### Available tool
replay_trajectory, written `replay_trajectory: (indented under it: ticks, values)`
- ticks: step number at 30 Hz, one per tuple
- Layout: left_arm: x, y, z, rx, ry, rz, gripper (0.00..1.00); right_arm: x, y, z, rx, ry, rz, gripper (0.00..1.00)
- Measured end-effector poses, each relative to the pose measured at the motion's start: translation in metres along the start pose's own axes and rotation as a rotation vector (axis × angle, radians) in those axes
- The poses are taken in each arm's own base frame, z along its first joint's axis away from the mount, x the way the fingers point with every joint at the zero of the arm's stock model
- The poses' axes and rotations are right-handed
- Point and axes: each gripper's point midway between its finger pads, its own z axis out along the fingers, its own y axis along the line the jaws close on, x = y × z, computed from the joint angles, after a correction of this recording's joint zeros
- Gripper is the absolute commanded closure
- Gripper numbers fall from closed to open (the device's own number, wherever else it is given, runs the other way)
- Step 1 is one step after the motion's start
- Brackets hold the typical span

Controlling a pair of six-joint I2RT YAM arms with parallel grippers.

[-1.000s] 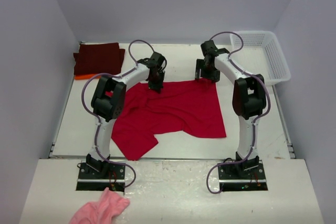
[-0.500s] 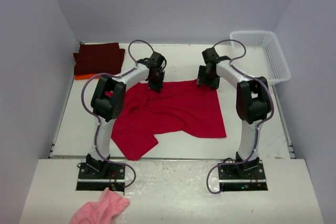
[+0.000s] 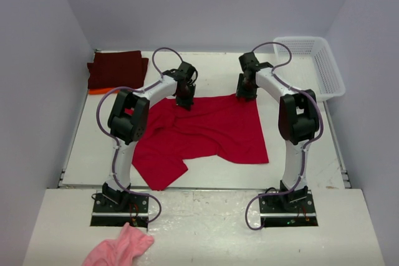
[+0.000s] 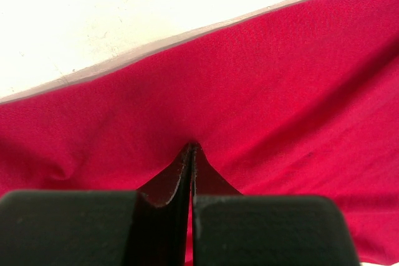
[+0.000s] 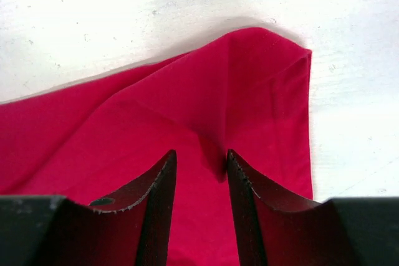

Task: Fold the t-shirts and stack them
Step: Fold the flattened tshirt in 1/3 of the way

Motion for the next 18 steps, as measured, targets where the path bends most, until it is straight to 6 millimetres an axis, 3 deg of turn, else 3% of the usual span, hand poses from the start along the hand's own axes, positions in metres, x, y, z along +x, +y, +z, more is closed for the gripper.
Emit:
replay_trajectory:
  ticks: [18]
  values:
    - [0.0,-0.0004,-0.0005,0.005,0.001,0.014,1.0,0.0057,-0.0035,0.0004,0.057,0.021,0.059,0.59]
